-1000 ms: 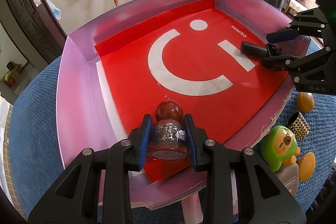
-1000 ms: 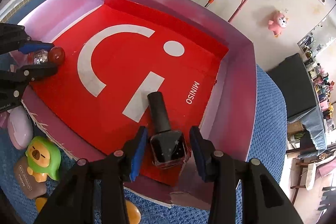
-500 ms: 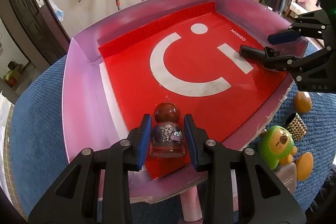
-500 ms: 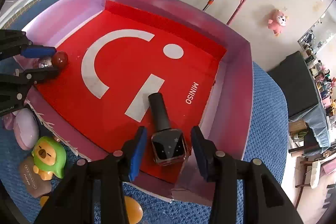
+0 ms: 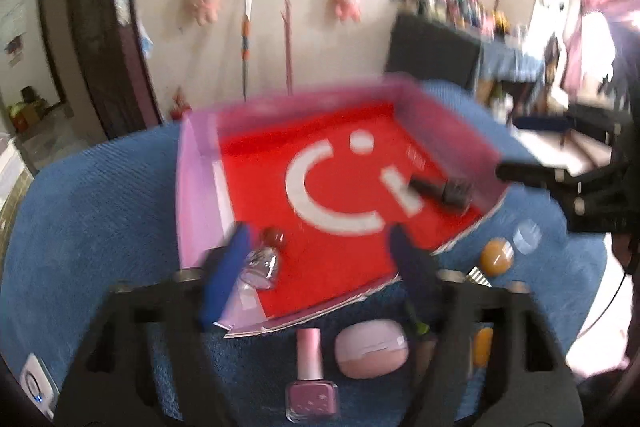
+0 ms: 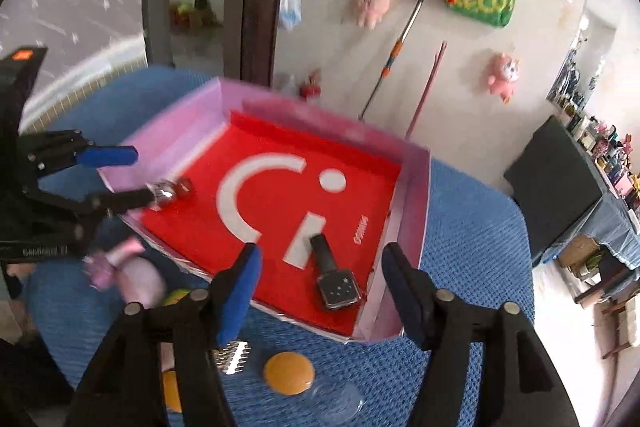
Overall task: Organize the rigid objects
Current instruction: 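Lift both tools out of the box and back over the table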
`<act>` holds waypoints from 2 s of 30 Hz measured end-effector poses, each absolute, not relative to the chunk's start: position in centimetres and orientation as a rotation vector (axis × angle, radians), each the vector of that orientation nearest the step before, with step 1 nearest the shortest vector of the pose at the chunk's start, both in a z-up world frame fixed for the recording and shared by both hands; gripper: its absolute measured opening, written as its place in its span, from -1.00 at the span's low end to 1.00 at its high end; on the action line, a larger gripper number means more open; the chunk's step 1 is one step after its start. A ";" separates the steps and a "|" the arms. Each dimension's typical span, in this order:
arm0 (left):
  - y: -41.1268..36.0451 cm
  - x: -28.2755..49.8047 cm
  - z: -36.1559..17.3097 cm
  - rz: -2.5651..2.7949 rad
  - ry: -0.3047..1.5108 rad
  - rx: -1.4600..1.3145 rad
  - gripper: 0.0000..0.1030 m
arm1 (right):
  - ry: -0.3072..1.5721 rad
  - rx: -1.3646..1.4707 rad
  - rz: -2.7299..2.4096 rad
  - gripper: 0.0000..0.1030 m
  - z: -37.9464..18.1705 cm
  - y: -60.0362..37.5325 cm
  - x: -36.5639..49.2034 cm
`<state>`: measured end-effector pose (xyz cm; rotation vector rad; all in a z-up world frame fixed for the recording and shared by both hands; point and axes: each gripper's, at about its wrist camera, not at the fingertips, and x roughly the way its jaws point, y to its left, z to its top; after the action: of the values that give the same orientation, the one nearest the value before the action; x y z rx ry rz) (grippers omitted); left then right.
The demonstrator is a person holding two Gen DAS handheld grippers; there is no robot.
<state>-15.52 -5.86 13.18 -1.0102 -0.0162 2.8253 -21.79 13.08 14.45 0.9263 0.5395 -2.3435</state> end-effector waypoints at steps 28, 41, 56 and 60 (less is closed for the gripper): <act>-2.3 -0.7 11.3 3.049 -0.108 -0.669 0.76 | 0.177 0.544 -2.588 1.00 12.2 19.7 -4.8; -1.1 -0.3 6.5 3.041 -0.133 -0.790 0.76 | 0.077 0.721 -2.594 1.00 5.3 20.3 -5.2; -2.1 -1.8 4.3 3.018 -0.197 -0.915 0.76 | 0.062 0.805 -2.564 1.00 3.6 19.9 -6.7; -2.3 -2.1 4.0 3.017 -0.198 -0.934 0.76 | 0.062 0.811 -2.561 1.00 3.5 19.8 -7.1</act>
<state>-2.12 -2.31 3.96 -0.9343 -0.1975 3.0167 -7.05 19.78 3.46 0.8113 0.0618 -2.5609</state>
